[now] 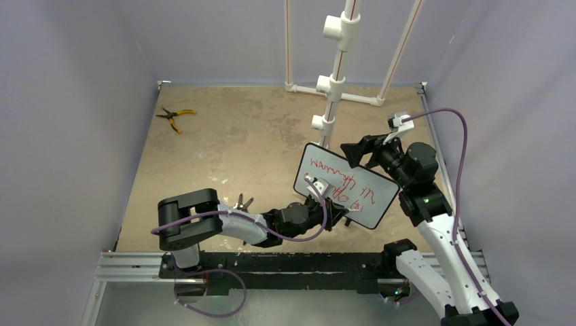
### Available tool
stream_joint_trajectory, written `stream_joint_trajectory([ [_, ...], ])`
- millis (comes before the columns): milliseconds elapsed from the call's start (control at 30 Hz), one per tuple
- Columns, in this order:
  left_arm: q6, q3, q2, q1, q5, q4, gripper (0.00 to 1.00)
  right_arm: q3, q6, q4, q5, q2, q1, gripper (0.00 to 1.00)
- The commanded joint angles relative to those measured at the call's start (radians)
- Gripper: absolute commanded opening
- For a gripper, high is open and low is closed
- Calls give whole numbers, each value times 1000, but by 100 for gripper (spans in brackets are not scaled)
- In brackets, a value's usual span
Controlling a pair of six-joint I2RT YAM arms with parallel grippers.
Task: Write a sentence on the whiteboard
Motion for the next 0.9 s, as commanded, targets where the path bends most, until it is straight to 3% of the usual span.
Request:
stream_joint_trajectory([
  [0, -4, 7, 14, -5, -6, 24, 0, -6, -3, 22, 17, -10, 5, 95],
  [867, 37, 75, -1, -8, -23, 27, 0, -6, -3, 22, 18, -11, 4, 95],
])
